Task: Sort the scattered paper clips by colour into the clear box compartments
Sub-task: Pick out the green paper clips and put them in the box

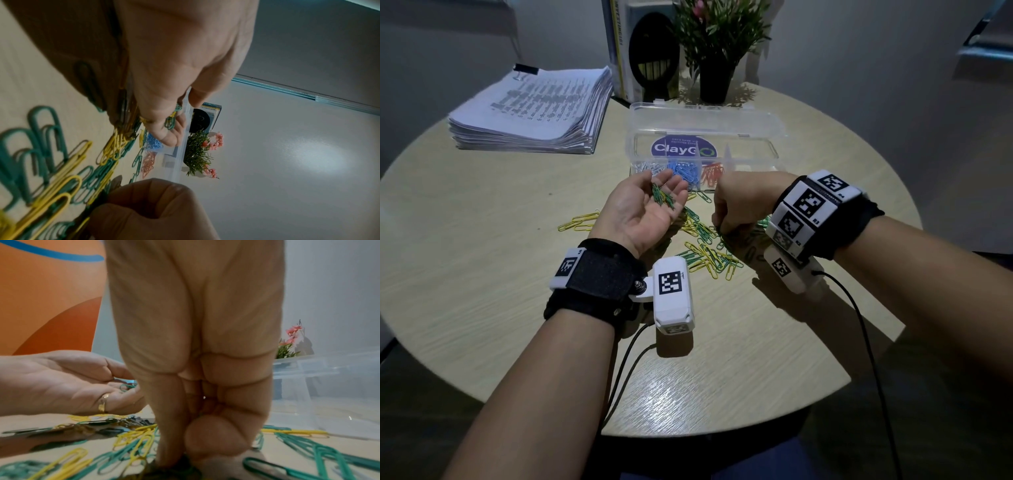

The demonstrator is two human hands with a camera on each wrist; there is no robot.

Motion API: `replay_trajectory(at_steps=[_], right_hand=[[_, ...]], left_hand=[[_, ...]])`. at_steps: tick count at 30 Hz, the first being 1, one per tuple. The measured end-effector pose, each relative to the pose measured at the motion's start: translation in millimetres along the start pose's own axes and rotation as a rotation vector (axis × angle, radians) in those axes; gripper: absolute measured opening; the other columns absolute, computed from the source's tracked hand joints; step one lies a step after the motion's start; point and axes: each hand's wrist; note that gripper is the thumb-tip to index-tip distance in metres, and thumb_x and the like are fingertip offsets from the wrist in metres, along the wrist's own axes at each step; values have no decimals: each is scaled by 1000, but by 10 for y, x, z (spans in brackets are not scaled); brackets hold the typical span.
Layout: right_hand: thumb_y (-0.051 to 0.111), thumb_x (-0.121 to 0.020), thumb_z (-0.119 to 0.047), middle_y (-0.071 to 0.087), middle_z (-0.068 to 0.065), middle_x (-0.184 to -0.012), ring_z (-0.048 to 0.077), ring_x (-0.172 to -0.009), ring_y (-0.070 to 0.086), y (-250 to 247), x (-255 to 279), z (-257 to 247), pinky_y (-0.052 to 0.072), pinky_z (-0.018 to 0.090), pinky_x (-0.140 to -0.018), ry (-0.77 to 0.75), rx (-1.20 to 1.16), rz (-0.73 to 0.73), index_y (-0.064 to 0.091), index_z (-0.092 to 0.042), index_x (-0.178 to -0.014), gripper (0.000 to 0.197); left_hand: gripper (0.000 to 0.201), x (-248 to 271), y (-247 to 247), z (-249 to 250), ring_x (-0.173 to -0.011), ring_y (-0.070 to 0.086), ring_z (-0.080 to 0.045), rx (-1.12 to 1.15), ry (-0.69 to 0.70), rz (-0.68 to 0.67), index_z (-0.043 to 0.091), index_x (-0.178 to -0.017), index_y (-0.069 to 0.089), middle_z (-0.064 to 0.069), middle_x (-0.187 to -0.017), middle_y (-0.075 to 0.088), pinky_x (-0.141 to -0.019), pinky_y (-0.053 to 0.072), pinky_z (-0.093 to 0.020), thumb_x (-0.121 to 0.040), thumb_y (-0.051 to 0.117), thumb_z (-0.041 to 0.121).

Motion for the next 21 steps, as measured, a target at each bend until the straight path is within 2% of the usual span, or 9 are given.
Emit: replay_trajectory(at_steps=[2,5,7,9,11,14,18,20,21], right_hand=[[63,-88,-21,67,11,-107,29,-95,63,14,21,3,42,29,-68,31,15,-14,67,-7,-108,24],[57,-92,-17,66,14,-113,31,-106,61,37,13,-8,44,31,-74,41,33,5,65,-3,-113,26],[58,-92,-17,67,11,-109,28,-98,61,21,-4,13,47,31,-69,52,23,0,66,-4,-113,26],[63,-90,-19,67,5,-92,20,-82,59,-23,-16,68,46,27,-61,74,-75,-11,68,-9,-101,16],[62,-89,-13,65,2,-77,16,-70,57,-77,-24,128,49,29,-67,77,-266,-25,67,-11,-85,7],[57,-92,-4,63,5,-72,15,-65,57,-178,-13,150,50,29,-66,37,-546,-17,57,-12,-74,19],[64,-88,-8,67,6,-78,14,-69,61,-321,25,-36,51,23,-64,-49,-581,107,66,-9,-86,3],[67,-86,-9,70,5,-83,13,-70,66,-363,44,-146,54,20,-63,-83,-600,124,68,-7,-94,9],[67,-86,-8,71,7,-87,15,-74,69,-378,39,-176,57,22,-67,-86,-624,135,68,-5,-97,12]], left_hand=[[33,8,2,0,-86,61,-23,1,0,-2,0,-94,58,-14,-91,60,-78,51,-32,-102,34,22],[33,7,-9,5,-86,61,-23,2,-2,0,0,-95,58,-14,-91,61,-80,51,-32,-102,35,22],[33,6,-15,3,-86,61,-23,-3,-5,-2,1,-94,59,-14,-90,61,-80,51,-32,-102,35,23],[34,7,-12,-4,-86,61,-22,-14,-9,-4,1,-92,59,-13,-89,61,-80,51,-31,-102,35,23],[34,3,-10,-5,-85,61,-22,-23,-13,-4,2,-90,58,-13,-89,61,-79,50,-31,-102,35,23],[33,-4,2,-12,-85,60,-22,-50,-26,-1,2,-88,58,-12,-88,60,-79,50,-32,-101,36,23],[33,28,44,-85,-86,60,-24,-39,-71,-26,-2,-93,57,-16,-88,62,-92,47,-37,-101,36,22],[35,51,71,-113,-83,60,-25,-28,-82,-38,-2,-91,56,-16,-77,66,-96,44,-38,-102,34,22],[36,56,81,-115,-83,59,-26,-31,-80,-33,-2,-89,55,-16,-75,66,-94,43,-38,-102,33,22]])
Point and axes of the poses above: each hand's wrist, its own x-axis away from the middle knuckle, its own y-axis out of the palm, z = x × y
